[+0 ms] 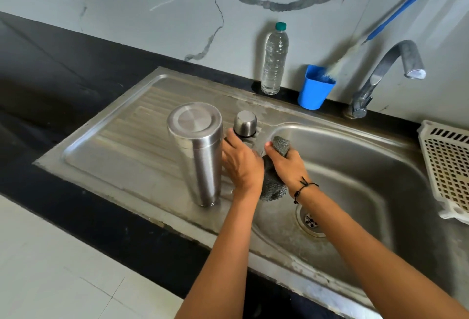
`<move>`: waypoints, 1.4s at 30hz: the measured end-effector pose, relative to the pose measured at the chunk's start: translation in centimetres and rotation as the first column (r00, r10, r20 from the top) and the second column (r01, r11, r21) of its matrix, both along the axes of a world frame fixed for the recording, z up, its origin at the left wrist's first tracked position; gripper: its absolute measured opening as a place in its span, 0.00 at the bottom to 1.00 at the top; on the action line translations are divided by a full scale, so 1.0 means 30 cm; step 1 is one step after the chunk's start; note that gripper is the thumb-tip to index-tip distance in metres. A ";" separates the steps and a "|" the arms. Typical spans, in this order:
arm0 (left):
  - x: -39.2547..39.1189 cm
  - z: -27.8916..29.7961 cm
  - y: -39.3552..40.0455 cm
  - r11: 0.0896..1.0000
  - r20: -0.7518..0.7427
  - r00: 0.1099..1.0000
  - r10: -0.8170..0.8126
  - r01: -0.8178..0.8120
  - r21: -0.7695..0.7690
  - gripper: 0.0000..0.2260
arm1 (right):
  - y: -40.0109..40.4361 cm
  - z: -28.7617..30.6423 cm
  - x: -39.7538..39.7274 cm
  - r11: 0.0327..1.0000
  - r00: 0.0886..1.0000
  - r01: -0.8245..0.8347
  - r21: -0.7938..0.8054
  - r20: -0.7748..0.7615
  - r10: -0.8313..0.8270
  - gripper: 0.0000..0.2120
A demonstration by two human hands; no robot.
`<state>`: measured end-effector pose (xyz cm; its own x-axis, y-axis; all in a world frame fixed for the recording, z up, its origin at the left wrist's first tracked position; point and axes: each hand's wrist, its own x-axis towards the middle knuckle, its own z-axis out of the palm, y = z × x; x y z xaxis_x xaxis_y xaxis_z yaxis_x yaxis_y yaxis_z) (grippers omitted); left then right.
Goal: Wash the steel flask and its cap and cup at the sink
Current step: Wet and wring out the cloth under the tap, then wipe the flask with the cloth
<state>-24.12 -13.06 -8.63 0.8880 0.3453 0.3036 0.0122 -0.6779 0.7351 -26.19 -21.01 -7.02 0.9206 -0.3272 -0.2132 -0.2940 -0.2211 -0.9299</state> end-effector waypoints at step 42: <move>-0.230 0.225 -0.034 0.080 0.060 0.782 -0.620 0.139 -0.987 0.24 | -0.210 0.488 -0.175 0.998 0.753 0.034 0.049 0.656 -0.058 0.19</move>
